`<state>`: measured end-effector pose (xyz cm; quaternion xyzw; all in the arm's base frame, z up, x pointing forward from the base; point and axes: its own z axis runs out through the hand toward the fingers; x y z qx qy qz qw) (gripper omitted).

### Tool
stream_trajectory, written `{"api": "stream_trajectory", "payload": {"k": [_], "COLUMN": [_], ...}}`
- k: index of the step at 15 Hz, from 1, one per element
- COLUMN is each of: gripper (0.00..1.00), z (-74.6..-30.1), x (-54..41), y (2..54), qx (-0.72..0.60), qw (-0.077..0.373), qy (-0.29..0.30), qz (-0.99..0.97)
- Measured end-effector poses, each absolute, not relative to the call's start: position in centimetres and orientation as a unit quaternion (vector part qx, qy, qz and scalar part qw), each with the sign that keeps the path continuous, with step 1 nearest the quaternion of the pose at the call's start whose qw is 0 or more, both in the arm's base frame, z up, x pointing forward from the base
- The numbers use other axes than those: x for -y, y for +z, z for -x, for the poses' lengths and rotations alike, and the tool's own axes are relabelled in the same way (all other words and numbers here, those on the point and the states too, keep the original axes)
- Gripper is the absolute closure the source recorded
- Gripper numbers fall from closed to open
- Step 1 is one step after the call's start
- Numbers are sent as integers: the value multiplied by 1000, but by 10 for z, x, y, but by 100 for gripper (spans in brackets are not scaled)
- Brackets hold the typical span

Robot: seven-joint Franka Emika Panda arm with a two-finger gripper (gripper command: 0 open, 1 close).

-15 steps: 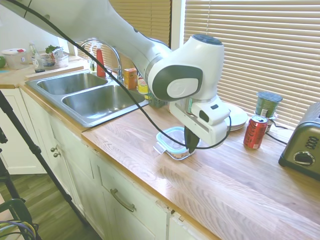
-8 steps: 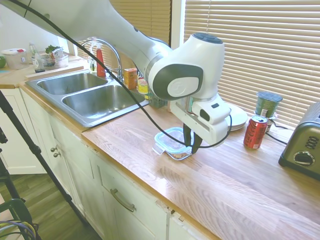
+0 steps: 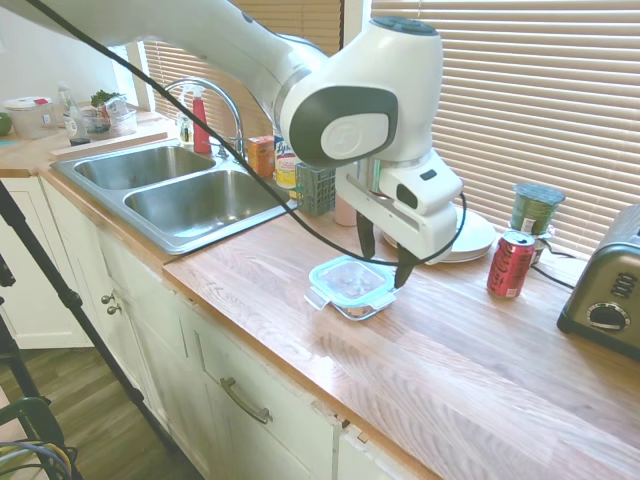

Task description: Cover the lid of the food container

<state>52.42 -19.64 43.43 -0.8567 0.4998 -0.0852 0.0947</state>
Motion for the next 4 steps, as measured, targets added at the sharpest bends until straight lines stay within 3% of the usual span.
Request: {"api": "stream_trajectory", "payload": {"k": [4], "gripper": [0], "z": [-498], "x": [170], "y": [459], "qx": [-472], "qw": [94], "qy": [-98], "qz": [871]}}
